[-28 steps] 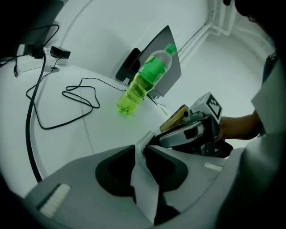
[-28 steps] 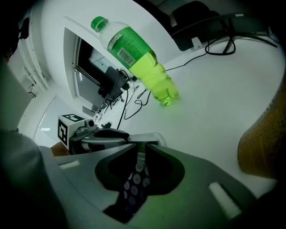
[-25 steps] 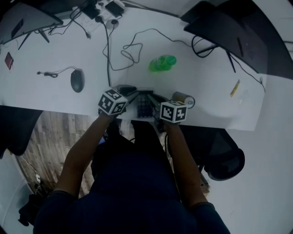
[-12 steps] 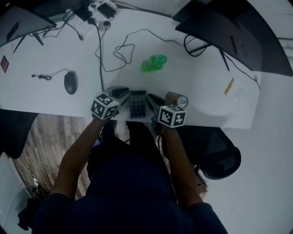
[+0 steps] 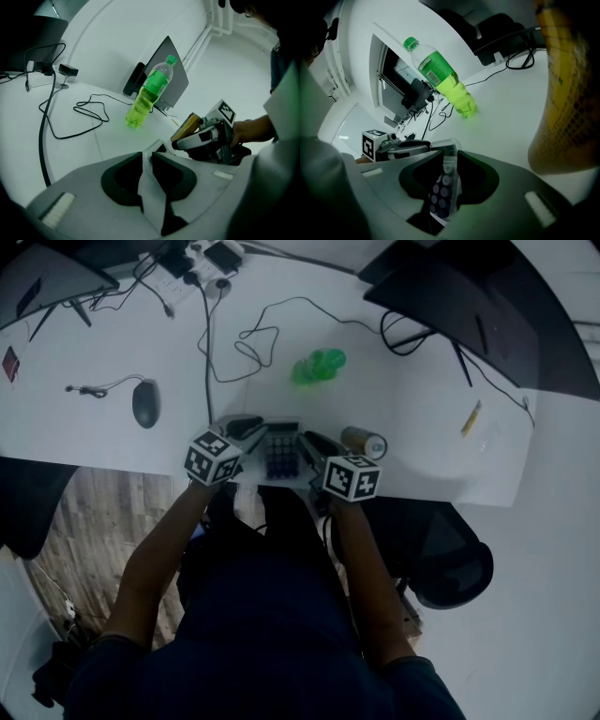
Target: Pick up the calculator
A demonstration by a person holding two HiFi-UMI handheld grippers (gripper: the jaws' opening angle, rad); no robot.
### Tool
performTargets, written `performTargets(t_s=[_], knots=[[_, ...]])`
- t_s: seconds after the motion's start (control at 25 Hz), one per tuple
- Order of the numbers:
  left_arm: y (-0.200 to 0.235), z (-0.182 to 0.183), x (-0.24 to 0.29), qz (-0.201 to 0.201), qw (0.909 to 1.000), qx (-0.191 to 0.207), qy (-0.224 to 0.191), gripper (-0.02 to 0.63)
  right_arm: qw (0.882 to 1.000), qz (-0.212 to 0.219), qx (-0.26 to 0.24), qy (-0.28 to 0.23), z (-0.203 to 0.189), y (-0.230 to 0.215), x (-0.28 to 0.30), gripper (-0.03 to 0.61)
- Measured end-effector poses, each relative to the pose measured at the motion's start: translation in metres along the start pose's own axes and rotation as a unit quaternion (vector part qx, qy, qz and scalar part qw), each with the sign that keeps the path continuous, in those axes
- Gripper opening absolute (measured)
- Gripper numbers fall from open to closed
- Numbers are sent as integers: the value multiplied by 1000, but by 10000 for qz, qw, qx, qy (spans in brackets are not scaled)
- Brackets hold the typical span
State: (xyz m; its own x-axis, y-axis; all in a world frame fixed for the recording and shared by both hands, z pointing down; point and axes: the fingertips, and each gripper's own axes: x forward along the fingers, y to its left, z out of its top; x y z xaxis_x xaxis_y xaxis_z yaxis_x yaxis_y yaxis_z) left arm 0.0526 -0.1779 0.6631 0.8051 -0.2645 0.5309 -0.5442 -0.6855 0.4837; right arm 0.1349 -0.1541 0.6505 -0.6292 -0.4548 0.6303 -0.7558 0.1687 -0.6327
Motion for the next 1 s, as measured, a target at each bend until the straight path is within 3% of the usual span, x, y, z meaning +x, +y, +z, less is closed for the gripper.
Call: performTargets(t_s=[0.08,0.4,0.72,1.0], knots=[[-1,1,-1,15,10000,24,-53,61,10000,75,11,-4,0,2,0,114],[-3,9,-14,51,9988,217,-440,57,9984,525,47,223,-10,11,9,169],[2,8,-23,33,9988,96,-486,55,9935,1009,13,529,-25,16,28,170],[6,25,-32,-114,9983,-62,-569,48,9931,1071,232,409,-15,26,22,147]])
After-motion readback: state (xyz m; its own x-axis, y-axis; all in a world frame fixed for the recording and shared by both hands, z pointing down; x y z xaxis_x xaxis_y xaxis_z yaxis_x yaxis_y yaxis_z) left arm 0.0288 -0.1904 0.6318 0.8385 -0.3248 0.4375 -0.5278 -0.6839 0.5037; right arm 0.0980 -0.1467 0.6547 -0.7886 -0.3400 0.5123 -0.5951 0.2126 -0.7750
